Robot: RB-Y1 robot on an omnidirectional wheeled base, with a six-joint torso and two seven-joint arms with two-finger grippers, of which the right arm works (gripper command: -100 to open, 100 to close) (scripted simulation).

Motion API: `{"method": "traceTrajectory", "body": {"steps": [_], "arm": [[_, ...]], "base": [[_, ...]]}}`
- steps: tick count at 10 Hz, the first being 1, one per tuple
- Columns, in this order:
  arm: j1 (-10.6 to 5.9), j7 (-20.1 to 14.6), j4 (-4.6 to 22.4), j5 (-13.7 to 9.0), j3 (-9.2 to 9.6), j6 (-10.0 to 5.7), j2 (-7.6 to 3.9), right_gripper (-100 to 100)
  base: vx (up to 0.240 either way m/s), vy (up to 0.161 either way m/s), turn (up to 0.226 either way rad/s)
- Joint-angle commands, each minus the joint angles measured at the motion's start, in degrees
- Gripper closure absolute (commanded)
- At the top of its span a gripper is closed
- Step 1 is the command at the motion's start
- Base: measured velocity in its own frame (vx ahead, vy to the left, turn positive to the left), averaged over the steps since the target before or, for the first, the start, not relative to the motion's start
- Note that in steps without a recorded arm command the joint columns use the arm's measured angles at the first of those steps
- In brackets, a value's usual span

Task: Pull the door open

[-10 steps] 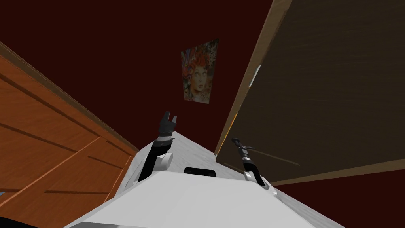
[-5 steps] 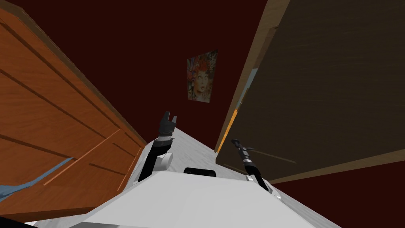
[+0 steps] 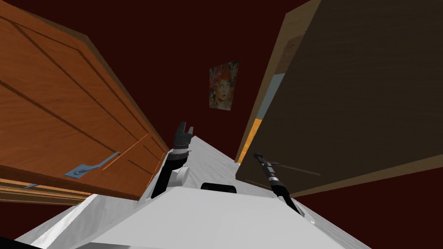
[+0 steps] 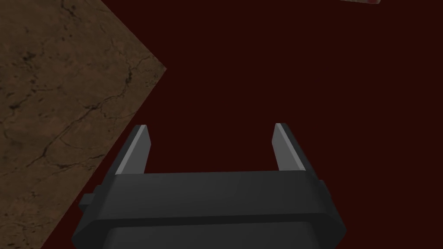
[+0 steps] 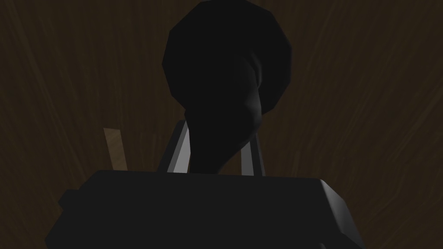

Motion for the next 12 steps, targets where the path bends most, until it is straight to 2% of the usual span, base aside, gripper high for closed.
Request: {"method": "traceTrajectory", "body": {"steps": [1,2,3,4,5,9,12], "arm": [[1.17,-1.3,-0.4,0.4,0.99,-1.51,-1.12,100],[1.61,-1.8,-0.6,0.5,1.40,-2.09,-1.58,100],[1.26,-1.4,-0.4,0.5,1.25,-1.56,-1.05,100],[2.56,-2.4,-0.1,0.6,1.99,-3.48,-1.87,100],[2.85,-2.6,0.0,0.6,2.12,-3.94,-2.12,100],[5.52,-4.5,0.4,0.7,3.27,-8.16,-4.39,100],[7.03,-5.6,0.6,0.7,3.92,-10.56,-5.67,100]], "base": [[-0.225,-0.063,0.124],[-0.237,-0.081,0.084],[-0.107,-0.030,0.024],[-0.191,-0.047,0.192],[-0.215,-0.065,0.158],[-0.191,-0.058,0.142],[-0.184,-0.049,0.121]]}}
